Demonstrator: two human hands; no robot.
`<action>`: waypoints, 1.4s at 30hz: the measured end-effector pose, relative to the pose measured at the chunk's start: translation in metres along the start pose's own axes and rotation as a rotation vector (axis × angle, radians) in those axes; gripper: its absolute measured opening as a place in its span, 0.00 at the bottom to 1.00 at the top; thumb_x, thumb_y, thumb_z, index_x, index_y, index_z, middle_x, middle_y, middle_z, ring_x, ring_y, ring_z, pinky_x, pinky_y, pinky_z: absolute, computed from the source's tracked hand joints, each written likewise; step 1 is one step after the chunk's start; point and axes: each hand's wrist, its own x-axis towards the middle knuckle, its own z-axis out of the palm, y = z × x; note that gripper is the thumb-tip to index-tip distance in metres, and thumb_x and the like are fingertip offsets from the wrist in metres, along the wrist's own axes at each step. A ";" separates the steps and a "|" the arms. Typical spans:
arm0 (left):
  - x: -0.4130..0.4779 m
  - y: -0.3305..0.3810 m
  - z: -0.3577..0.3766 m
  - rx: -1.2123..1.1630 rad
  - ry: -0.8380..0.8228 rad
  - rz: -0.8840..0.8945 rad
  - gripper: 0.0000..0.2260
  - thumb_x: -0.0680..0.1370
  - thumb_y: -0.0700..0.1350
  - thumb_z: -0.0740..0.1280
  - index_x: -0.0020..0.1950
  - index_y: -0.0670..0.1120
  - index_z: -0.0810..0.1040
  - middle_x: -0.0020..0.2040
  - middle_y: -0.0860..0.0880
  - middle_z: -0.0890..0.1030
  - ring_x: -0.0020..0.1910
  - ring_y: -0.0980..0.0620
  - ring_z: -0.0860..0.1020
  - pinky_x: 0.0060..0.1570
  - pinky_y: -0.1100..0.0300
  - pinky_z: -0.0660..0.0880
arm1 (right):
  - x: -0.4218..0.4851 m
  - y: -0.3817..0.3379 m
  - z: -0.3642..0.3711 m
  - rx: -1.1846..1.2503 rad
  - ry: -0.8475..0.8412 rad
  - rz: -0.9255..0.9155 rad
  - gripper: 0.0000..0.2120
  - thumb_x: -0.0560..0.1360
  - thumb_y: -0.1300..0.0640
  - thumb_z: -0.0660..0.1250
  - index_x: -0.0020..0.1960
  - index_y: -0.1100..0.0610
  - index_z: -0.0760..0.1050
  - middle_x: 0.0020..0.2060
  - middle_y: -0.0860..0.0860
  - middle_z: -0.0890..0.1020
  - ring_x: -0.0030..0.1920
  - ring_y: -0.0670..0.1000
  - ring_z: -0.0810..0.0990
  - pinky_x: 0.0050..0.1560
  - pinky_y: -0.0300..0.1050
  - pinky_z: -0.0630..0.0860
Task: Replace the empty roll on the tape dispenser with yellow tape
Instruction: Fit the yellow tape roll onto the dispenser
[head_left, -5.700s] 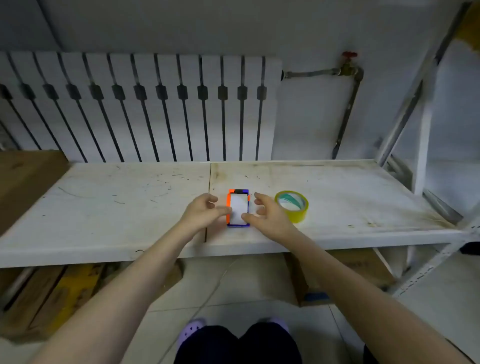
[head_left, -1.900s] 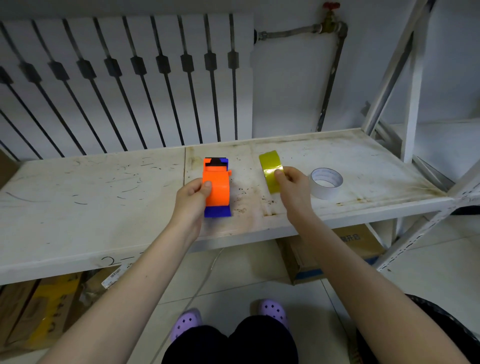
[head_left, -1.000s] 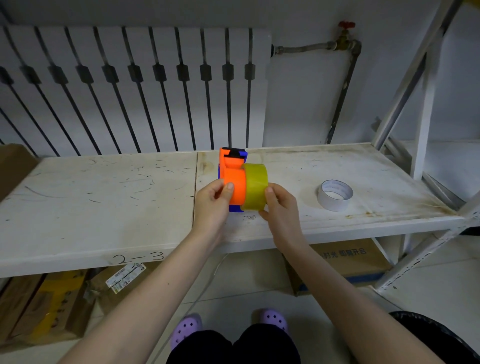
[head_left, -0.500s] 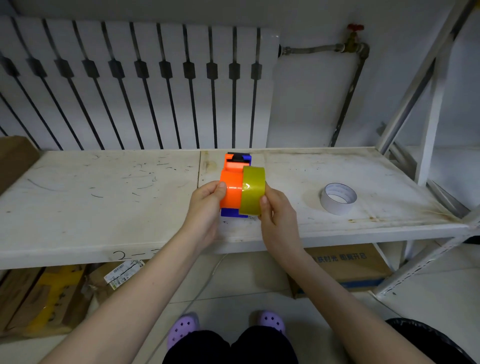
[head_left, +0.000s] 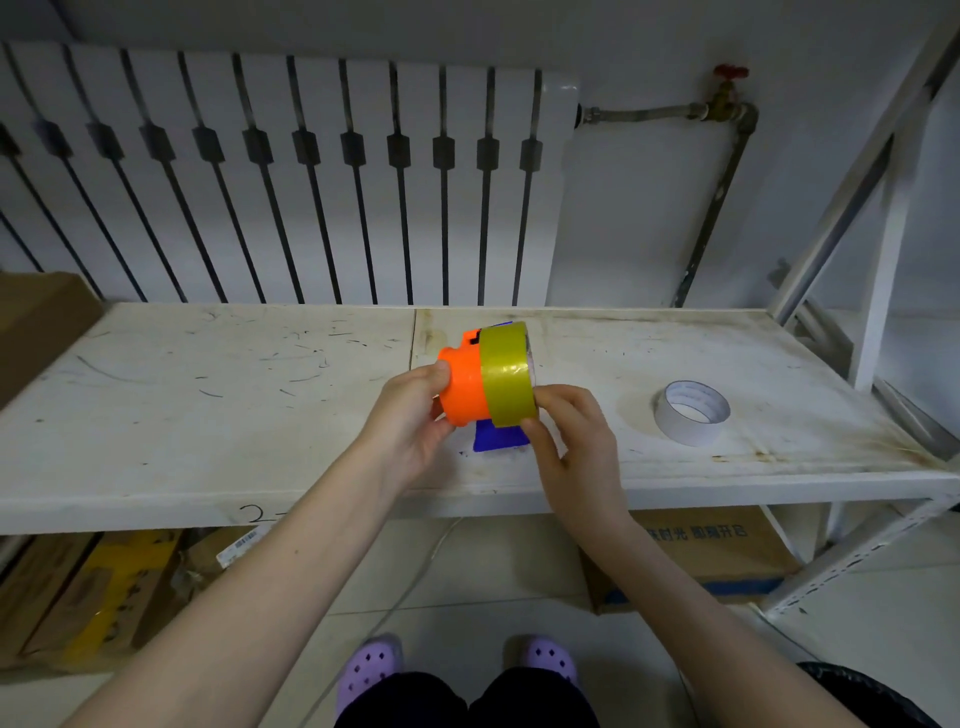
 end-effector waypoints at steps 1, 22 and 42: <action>-0.001 0.000 0.000 0.005 -0.011 -0.010 0.17 0.80 0.41 0.60 0.68 0.40 0.67 0.55 0.44 0.74 0.55 0.45 0.74 0.54 0.49 0.74 | -0.001 0.001 0.000 0.007 0.010 0.022 0.13 0.76 0.62 0.65 0.60 0.59 0.76 0.56 0.53 0.75 0.56 0.45 0.72 0.51 0.21 0.68; -0.010 -0.015 0.017 0.129 -0.100 0.011 0.09 0.81 0.49 0.56 0.57 0.46 0.71 0.43 0.49 0.77 0.41 0.52 0.78 0.34 0.61 0.77 | -0.020 -0.009 0.011 0.066 -0.141 0.133 0.23 0.81 0.59 0.54 0.75 0.52 0.58 0.63 0.51 0.74 0.60 0.46 0.72 0.57 0.32 0.71; -0.006 -0.021 -0.005 0.332 -0.297 0.214 0.09 0.77 0.42 0.65 0.56 0.46 0.77 0.51 0.48 0.81 0.52 0.50 0.79 0.55 0.53 0.75 | -0.004 -0.001 0.001 0.845 -0.225 1.016 0.16 0.82 0.53 0.55 0.64 0.61 0.70 0.48 0.55 0.85 0.48 0.51 0.85 0.49 0.45 0.80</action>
